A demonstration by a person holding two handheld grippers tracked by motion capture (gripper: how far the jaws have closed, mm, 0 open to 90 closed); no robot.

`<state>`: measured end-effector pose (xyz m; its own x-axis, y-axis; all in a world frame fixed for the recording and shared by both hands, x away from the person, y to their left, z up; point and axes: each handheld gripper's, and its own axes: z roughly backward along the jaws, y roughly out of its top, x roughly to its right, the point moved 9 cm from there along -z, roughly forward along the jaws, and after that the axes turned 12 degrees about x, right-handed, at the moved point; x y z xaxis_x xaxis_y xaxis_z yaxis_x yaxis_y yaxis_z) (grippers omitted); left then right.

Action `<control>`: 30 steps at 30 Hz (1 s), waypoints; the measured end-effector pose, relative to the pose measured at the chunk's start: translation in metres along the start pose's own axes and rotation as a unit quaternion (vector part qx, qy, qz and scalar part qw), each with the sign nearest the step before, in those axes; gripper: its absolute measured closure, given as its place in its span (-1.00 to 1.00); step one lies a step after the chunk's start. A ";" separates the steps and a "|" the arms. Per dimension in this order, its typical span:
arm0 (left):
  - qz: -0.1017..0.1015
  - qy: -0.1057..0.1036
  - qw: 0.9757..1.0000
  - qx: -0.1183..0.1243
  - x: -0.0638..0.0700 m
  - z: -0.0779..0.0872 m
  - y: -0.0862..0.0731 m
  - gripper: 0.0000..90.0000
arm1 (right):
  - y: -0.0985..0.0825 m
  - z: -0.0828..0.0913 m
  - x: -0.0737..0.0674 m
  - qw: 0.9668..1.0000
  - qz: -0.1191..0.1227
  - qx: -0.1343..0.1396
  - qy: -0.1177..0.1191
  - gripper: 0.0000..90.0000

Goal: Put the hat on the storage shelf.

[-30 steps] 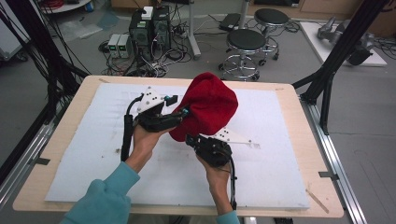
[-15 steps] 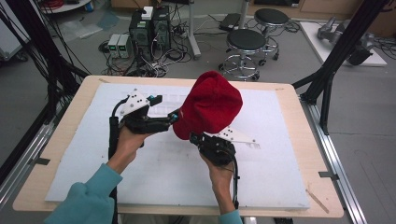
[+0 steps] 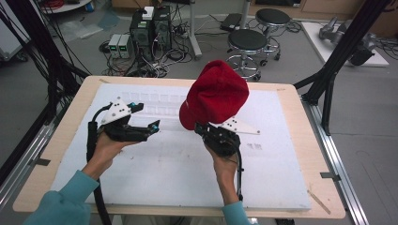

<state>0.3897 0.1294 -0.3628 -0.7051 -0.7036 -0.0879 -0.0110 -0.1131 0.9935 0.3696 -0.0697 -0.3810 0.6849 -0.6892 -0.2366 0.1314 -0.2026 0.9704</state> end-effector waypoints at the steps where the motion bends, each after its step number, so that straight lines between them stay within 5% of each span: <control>1: -0.004 0.001 1.000 -0.008 -0.005 0.008 -0.007 -0.62 | 0.005 -0.003 0.003 1.000 0.003 -0.001 -0.003 0.91; 9: 0.004 0.020 0.999 -0.035 -0.029 0.043 -0.042 -0.62 | 0.009 -0.017 0.020 0.999 0.028 -0.022 -0.022 0.91; 18: 0.024 0.022 0.998 -0.051 -0.041 0.067 -0.081 -0.62 | 0.008 -0.033 0.042 0.997 0.039 -0.045 -0.038 0.91; 30: 0.044 0.030 0.998 -0.033 -0.044 0.085 -0.102 -0.62 | 0.003 -0.055 0.056 0.994 0.056 -0.077 -0.044 0.91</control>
<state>0.3616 0.2314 -0.4542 -0.6582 -0.7528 -0.0066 0.0976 -0.0941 0.9908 0.4474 -0.0708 -0.3884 0.6370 -0.7610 -0.1231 0.1705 -0.0166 0.9852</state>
